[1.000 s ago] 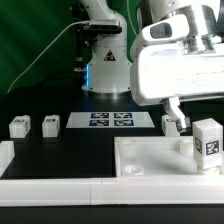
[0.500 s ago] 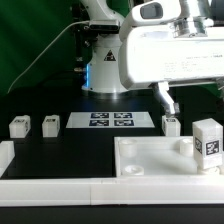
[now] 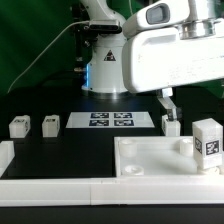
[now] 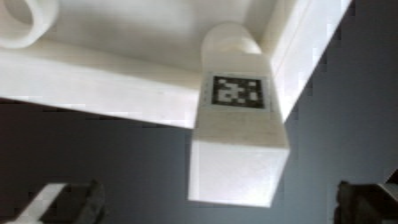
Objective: Assemble one leg
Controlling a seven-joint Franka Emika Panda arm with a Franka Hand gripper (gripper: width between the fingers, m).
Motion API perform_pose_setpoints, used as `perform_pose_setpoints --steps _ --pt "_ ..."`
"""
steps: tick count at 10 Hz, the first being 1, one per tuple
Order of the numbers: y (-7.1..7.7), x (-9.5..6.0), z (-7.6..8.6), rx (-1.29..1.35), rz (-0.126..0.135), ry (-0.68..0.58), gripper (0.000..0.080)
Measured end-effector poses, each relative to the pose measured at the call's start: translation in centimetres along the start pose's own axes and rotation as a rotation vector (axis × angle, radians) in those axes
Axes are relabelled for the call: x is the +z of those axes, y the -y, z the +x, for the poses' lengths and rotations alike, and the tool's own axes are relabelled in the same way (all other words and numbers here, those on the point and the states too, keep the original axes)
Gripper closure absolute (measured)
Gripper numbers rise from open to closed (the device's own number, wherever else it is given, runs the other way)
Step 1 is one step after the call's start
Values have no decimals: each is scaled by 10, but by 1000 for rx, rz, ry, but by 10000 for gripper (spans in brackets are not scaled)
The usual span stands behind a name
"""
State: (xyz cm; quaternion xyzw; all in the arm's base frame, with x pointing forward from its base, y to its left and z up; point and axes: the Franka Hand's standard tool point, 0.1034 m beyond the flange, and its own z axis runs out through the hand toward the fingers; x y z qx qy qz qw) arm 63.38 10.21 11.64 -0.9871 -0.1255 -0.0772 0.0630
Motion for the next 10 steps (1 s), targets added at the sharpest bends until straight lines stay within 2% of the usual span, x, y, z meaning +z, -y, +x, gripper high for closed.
perform_pose_setpoints --steps 2,6,10 --pt "5 0 -5 -8 41 188 150" --pt "6 2 -3 7 42 208 150" --pt "0 19 0 21 46 218 150"
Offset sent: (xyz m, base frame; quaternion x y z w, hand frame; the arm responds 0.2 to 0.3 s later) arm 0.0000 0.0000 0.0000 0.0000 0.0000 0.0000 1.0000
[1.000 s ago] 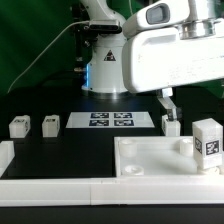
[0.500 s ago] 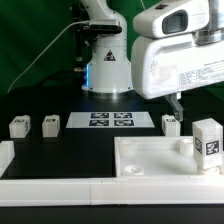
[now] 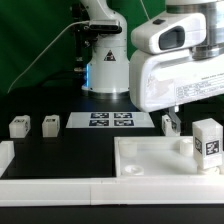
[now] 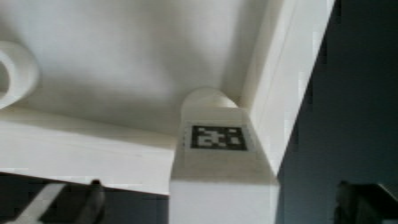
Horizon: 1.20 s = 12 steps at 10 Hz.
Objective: Assemble one leg
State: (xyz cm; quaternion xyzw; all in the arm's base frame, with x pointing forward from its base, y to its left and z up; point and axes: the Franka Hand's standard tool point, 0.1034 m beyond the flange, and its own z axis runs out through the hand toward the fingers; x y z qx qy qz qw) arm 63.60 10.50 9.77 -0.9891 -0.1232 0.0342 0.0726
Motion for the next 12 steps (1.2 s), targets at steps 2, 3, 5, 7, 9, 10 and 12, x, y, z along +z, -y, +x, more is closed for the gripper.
perform_pose_setpoints --steps 2,3,5,7,9,10,12 --pt "-1 7 1 1 2 2 150" --pt "-1 10 0 1 1 2 150" --pt "1 11 1 -2 0 -4 150" --pt "3 11 1 -5 1 -5 412" --pt "2 11 1 -5 1 -5 508" --pt "2 11 1 -5 1 -5 508" --pt "3 11 1 38 2 -5 508"
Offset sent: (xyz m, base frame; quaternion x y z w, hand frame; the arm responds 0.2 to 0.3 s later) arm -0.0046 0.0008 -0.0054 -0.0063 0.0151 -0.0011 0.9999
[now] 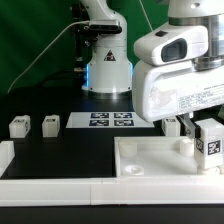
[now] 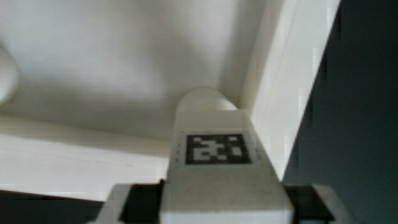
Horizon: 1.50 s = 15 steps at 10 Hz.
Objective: Assemble one leg
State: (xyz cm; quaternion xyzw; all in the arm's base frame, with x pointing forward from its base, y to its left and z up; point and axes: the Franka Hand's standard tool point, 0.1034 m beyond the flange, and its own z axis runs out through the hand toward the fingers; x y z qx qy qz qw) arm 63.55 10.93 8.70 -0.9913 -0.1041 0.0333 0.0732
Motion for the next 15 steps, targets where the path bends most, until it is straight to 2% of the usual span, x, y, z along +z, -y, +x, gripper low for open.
perform_pose_setpoints --steps 2,4,6,10,14,15 --pt "0 0 0 50 2 0 508" --pt "1 0 0 221 2 0 507" --pt "0 1 0 507 15 -14 506" --pt "6 1 0 1071 5 -13 506" --pt "6 2 0 1382 17 -10 506" --pt "8 2 0 1420 18 -8 397"
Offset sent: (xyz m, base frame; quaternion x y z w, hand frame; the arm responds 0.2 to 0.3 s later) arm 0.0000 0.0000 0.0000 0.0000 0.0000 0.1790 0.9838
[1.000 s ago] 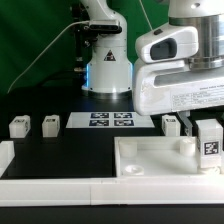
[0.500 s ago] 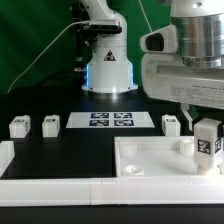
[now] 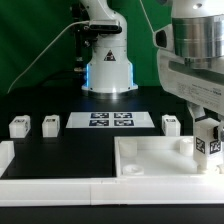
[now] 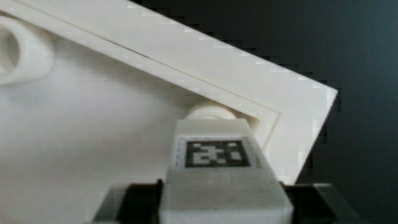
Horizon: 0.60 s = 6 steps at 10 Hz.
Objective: Assemble one leg
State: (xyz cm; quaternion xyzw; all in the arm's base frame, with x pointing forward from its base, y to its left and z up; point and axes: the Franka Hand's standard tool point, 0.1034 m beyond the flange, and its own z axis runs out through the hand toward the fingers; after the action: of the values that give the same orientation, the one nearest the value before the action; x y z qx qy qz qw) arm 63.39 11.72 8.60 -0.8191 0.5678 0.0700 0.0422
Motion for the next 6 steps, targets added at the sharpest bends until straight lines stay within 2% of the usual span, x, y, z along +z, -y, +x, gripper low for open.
perform_pose_setpoints --steps 1,2,3,5,6 --pt "0 0 -1 -18 0 0 397" --pt "0 1 -1 -51 -1 0 262" --pt "0 1 -1 -95 -1 1 173" --pt "-1 4 -2 -188 -8 2 157" --pt "-3 4 0 -368 -14 3 157"
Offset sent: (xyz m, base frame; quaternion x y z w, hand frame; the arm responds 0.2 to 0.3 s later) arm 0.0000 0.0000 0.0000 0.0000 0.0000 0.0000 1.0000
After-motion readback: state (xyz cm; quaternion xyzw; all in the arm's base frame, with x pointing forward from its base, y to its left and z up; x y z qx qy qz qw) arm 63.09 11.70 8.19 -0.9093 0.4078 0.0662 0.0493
